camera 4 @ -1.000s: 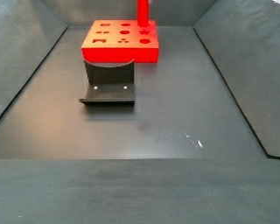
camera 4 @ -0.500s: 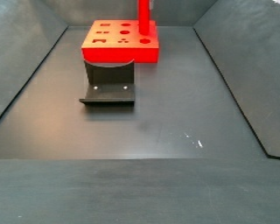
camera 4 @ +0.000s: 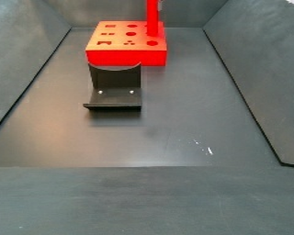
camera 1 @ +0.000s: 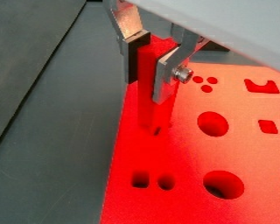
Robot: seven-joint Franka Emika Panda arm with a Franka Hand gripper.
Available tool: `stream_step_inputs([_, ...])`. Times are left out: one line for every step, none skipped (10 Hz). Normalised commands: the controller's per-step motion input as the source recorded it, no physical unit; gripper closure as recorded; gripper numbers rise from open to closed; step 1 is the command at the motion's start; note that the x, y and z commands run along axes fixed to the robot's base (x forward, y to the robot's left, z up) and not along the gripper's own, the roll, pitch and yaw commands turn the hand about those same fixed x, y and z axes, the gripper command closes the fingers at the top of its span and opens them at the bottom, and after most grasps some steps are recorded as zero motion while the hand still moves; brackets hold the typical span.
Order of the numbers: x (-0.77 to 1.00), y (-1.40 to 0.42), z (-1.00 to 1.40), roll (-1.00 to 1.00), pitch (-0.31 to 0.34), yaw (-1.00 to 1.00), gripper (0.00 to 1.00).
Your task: Insert the star object.
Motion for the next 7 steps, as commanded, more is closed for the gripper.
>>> stream_step_inputs([0.26,0.03,-0.19,0.03,-0.061,0.00,1.00])
stream_step_inputs([0.18,0.00,-0.16,0.03,-0.046,0.00,1.00])
stream_step_inputs([0.00,0.00,-0.17,0.10,-0.001,0.00,1.00])
stream_step_inputs([0.00,0.00,-0.13,0.04,-0.014,-0.01,1.00])
stream_step_inputs([0.03,0.05,0.00,-0.03,0.000,0.00,1.00])
stream_step_inputs([0.01,0.02,-0.54,0.00,-0.034,0.00,1.00])
stream_step_inputs([0.00,0.00,-0.98,0.07,-0.113,0.00,1.00])
